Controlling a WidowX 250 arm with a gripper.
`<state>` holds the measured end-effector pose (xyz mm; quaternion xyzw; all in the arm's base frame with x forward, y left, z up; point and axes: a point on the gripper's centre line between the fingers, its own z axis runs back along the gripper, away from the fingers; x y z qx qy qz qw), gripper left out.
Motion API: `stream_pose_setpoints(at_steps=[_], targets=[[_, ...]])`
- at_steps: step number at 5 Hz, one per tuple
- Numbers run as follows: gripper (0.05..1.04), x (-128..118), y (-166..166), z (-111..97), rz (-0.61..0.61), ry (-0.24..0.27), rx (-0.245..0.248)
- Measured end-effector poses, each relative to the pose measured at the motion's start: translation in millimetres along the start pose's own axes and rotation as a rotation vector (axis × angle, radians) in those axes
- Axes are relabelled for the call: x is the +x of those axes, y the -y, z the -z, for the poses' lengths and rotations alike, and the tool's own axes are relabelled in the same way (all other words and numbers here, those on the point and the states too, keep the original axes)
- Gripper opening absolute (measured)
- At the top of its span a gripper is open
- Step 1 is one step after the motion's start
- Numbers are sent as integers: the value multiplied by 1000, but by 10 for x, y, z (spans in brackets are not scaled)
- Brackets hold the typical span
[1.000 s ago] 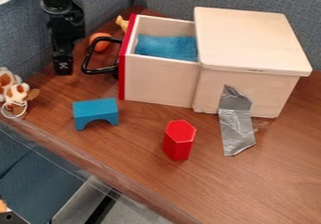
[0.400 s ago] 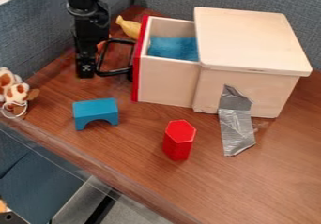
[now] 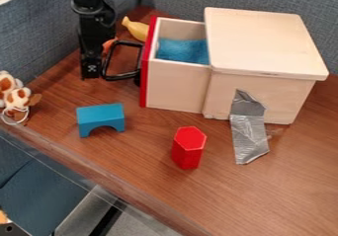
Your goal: Close the drawer
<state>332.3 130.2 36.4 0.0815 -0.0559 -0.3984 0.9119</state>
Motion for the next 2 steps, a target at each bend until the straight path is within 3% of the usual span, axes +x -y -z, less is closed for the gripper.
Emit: stream_pose_setpoints(at_steps=[2], targets=[[1000,208,106,-9,36,33,-23]])
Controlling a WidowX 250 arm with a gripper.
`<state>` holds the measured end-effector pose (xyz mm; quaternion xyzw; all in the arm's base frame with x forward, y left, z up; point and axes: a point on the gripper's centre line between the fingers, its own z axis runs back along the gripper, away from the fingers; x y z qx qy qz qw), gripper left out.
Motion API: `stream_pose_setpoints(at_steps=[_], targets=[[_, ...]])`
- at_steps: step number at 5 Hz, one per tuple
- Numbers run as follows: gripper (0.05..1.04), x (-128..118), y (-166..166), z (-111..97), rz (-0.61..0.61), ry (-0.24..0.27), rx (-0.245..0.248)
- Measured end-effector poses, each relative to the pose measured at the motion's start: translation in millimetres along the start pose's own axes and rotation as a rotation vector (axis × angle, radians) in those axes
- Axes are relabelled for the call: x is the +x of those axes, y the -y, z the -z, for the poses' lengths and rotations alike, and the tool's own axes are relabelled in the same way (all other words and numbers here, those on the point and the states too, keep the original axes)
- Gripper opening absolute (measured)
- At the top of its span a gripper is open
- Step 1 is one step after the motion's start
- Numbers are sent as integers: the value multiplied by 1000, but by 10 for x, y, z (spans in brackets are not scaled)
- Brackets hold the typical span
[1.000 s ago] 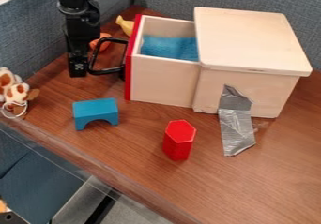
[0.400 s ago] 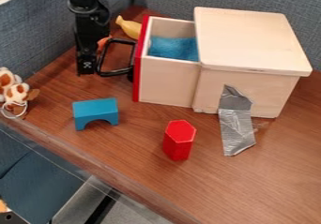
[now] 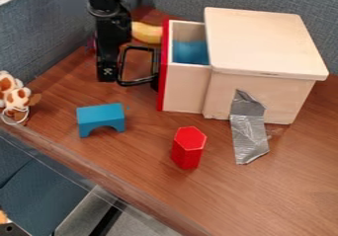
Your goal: Close the drawer
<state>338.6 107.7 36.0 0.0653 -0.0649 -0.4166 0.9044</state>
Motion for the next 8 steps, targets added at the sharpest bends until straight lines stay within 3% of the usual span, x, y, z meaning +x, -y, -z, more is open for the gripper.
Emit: stream_pose_setpoints(at_steps=[4,8], targets=[[1000,200,203,44,28,27,-22],[1000,582,174,-86,12,67,-30]])
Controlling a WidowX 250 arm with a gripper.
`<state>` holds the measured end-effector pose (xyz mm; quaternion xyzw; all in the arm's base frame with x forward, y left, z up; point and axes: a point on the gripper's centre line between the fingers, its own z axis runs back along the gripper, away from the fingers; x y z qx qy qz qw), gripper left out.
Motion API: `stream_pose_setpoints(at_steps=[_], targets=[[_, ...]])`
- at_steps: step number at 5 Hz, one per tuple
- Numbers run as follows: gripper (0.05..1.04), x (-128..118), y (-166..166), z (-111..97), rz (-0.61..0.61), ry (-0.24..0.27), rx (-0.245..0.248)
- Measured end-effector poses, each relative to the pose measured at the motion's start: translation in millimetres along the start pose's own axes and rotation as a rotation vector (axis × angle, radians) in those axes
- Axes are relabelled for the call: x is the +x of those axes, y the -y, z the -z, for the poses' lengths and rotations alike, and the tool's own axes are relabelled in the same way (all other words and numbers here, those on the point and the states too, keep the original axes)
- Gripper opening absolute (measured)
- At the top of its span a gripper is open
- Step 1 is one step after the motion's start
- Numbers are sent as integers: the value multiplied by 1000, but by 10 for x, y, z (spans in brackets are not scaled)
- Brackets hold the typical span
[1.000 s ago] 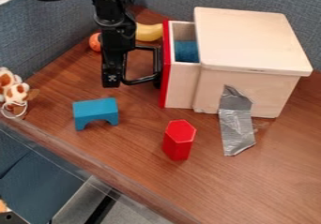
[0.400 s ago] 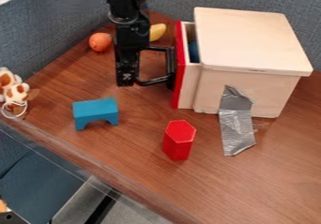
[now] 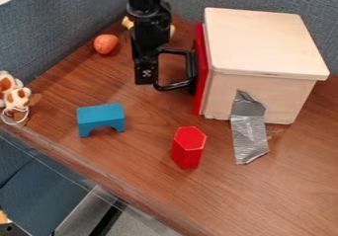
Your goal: Close the drawer
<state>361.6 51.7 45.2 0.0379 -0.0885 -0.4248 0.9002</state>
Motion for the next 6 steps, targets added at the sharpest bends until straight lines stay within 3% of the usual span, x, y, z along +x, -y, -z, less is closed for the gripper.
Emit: stream_pose_setpoints(at_steps=[2,3,4,5,6], targets=[[1001,68,25,118,-8,-13,-24],[1001,53,-16,123,-34,-47,18],[1001,-160,-80,84,-73,-93,23],[1001,-448,-222,-222,-162,-102,74],[1001,-604,-162,-473,-306,-148,49]])
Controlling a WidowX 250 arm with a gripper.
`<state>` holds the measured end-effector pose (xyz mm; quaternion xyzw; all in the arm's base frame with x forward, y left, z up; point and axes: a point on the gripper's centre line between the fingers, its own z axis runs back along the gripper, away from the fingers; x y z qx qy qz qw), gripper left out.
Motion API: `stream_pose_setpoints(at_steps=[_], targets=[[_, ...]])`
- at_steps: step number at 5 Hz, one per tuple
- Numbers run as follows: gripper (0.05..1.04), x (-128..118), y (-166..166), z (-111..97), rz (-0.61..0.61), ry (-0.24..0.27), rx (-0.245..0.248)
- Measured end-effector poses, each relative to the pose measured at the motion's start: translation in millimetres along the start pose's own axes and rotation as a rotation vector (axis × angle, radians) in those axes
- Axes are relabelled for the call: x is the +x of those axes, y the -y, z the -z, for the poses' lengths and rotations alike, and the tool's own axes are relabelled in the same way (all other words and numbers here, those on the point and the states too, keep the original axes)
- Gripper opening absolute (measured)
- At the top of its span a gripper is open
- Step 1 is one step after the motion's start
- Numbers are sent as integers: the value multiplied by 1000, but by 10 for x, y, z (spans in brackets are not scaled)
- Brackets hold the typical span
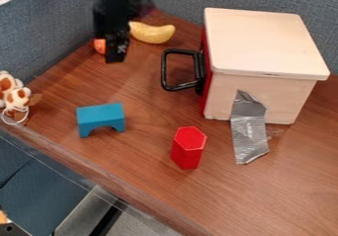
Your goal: Close the drawer
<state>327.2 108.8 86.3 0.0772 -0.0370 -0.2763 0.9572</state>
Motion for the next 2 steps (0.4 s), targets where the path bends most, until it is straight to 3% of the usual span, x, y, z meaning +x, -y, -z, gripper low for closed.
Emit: stream_pose_setpoints(at_steps=[1,2], targets=[[1001,-197,-39,-323,-180,20,-25],[1001,-202,53,-462,-308,-19,-71]])
